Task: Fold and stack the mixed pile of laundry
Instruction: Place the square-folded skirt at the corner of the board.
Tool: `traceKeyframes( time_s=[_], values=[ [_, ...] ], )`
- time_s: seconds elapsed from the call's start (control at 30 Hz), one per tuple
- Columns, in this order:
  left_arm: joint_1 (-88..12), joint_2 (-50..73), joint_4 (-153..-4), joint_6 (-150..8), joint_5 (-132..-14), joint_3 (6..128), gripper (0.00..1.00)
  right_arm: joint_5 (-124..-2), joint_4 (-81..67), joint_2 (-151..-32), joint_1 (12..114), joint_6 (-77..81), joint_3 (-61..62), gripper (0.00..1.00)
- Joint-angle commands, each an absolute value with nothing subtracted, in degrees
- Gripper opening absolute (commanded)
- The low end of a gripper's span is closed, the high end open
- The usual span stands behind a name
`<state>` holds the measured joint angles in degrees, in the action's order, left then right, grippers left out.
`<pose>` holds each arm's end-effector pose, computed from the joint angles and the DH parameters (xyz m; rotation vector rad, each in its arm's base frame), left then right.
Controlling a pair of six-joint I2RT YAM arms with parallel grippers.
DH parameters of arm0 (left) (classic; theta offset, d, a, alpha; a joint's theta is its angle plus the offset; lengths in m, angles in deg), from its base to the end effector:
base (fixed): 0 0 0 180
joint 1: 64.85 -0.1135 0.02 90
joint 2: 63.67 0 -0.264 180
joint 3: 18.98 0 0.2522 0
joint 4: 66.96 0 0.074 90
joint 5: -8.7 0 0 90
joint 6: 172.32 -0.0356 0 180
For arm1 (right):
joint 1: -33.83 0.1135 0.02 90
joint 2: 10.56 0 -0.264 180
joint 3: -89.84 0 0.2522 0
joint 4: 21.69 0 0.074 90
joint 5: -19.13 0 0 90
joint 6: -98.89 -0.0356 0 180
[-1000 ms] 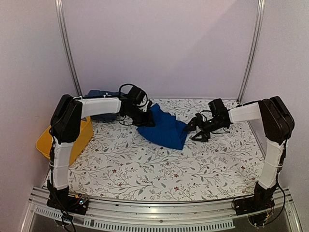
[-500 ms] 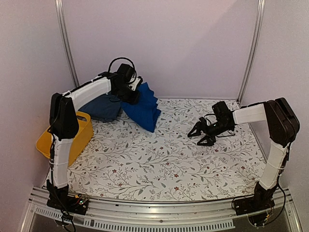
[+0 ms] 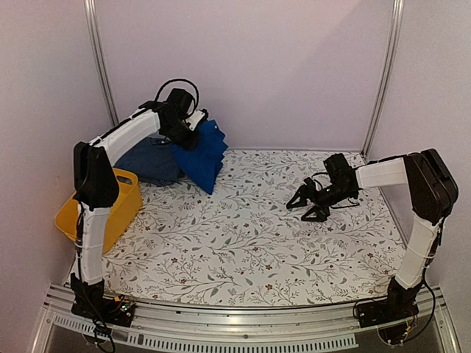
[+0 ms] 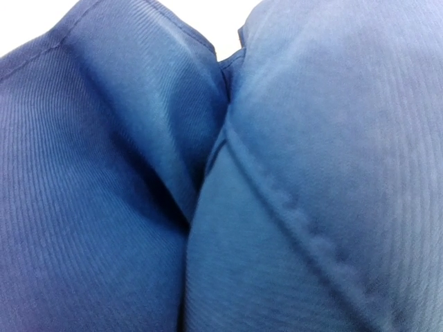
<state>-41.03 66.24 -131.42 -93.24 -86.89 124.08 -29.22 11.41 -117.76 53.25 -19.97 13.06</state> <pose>0.4619 -0.2001 0.2880 0.6942 2.3606 0.0223 0.3320 0.1421 0.1479 -0.0191 2.7753 1.2255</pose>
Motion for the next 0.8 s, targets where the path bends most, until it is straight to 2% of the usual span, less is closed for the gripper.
traceKeyframes(
  time_s=[0.0, 0.47, 0.77],
  values=[
    [-43.5, 62.5, -129.1, -96.2, -87.2, 126.1, 0.00, -29.9, 11.8, -116.1, 53.2, -19.2, 13.1, 0.87],
    [-50.9, 62.1, -124.7, -97.3, -81.1, 127.0, 0.00, -30.2, 12.6, -117.9, 53.2, -19.3, 10.7, 0.88],
    [-59.9, 62.9, -120.8, -94.1, -71.2, 126.2, 0.00, -30.3, 13.0, -120.5, 53.2, -19.5, 7.7, 0.88]
  ],
)
